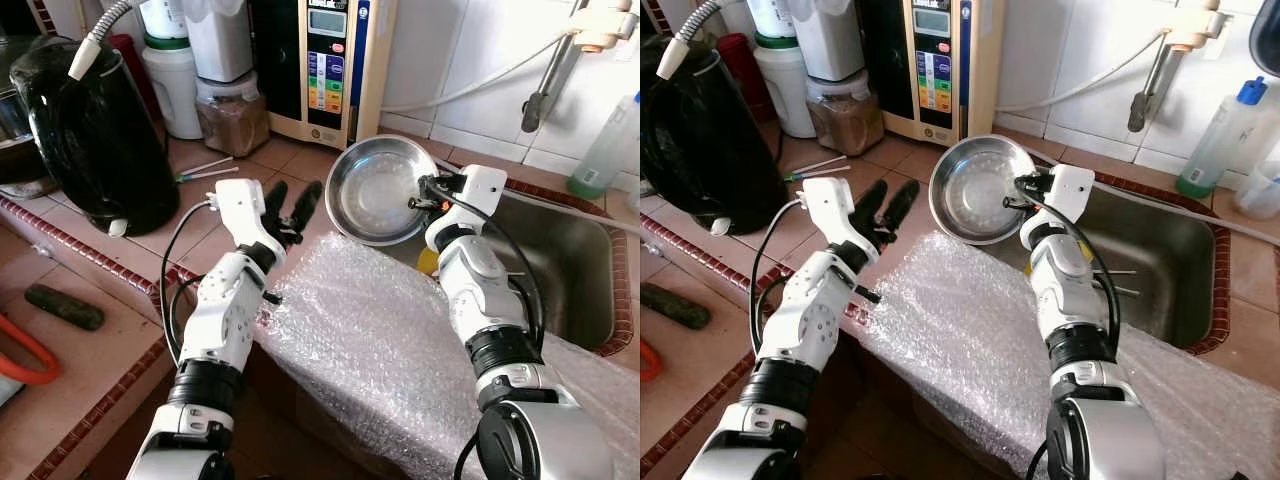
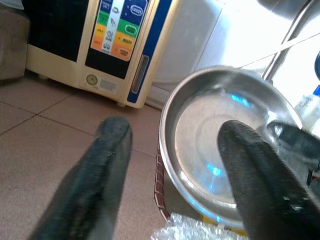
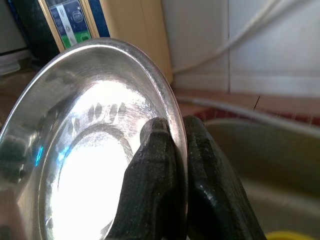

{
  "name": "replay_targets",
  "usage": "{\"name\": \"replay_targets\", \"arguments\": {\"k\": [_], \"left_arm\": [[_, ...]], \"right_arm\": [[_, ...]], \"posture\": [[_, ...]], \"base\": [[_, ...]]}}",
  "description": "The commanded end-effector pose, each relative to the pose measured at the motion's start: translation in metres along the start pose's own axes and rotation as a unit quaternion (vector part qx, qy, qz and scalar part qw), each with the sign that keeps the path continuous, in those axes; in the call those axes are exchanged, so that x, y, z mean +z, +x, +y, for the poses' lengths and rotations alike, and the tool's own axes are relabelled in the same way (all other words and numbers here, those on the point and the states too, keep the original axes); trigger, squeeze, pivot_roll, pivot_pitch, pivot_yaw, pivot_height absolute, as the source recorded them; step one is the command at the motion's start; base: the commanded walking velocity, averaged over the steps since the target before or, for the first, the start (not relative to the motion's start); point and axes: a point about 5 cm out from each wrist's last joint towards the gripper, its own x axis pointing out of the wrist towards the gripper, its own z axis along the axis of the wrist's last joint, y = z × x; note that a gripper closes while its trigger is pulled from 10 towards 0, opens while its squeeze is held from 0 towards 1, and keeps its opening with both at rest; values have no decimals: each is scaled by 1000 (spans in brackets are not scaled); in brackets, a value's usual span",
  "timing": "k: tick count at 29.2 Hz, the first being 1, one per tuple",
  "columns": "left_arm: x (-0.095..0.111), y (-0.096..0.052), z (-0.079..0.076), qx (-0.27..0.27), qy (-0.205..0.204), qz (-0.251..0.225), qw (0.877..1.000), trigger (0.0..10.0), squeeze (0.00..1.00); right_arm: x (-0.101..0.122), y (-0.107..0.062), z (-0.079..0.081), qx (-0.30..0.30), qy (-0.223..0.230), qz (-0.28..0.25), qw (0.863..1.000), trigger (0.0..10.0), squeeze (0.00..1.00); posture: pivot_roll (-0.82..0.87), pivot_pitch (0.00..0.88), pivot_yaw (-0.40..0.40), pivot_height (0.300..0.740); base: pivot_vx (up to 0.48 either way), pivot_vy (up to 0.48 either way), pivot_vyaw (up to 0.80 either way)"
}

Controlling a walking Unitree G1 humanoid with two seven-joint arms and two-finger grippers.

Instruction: Kitchen organization

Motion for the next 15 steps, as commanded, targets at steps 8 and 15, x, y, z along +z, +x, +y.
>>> {"name": "replay_targets", "arguments": {"k": [8, 15], "left_arm": [[-12, -5, -12, -59, 25, 44, 997, 10000, 1000], [-19, -8, -14, -67, 39, 65, 995, 10000, 1000]], "right_arm": [[8, -2, -13, -42, -142, -38, 988, 0, 0], [-4, -4, -25, -64, -205, -11, 977, 0, 0]], "posture": [[26, 0, 10, 740], [30, 0, 9, 740]], "base": [[0, 0, 0], [0, 0, 0]]}}
